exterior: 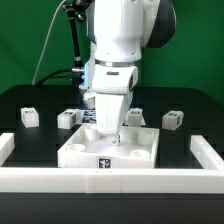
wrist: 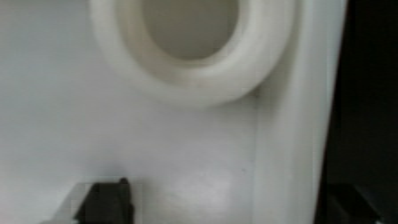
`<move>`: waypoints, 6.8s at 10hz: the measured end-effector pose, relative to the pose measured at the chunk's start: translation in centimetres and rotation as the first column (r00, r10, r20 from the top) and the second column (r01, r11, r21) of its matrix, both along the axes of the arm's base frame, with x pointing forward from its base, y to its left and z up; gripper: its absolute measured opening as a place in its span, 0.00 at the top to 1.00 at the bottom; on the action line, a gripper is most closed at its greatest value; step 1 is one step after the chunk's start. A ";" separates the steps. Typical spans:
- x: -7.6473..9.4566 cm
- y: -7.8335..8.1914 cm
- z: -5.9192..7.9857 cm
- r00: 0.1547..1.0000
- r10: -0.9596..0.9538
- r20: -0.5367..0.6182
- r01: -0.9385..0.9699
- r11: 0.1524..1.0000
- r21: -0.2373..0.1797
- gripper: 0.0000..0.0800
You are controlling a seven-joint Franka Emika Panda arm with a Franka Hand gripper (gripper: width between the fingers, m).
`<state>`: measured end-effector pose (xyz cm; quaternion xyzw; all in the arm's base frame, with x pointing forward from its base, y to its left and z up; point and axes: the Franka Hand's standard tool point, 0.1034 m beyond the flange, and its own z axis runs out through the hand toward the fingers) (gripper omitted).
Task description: Assemble one leg
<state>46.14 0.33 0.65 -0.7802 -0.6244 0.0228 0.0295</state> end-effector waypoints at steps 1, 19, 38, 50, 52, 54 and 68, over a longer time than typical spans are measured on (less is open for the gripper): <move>0.0 0.0 0.0 1.000 0.000 0.000 0.000 1.000 0.000 0.54; 0.8 1.3 0.1 0.982 0.186 0.033 -0.186 0.983 -0.006 0.93; 3.2 6.1 -0.1 0.974 0.223 0.039 -0.224 0.974 0.020 0.19; -0.1 5.9 5.7 0.996 0.035 0.077 -0.034 0.999 -0.018 0.19; -0.2 5.9 5.7 0.987 -0.141 0.076 0.143 0.990 -0.016 0.19; -1.2 5.6 5.1 0.910 -0.410 0.058 0.410 0.912 0.000 0.19; -6.1 9.9 3.4 -0.347 -0.937 -0.050 0.936 -0.343 -0.074 0.19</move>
Offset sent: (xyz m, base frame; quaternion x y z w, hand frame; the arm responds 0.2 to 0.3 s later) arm 0.0000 0.0000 0.0000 0.0000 0.0000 0.0000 1.0000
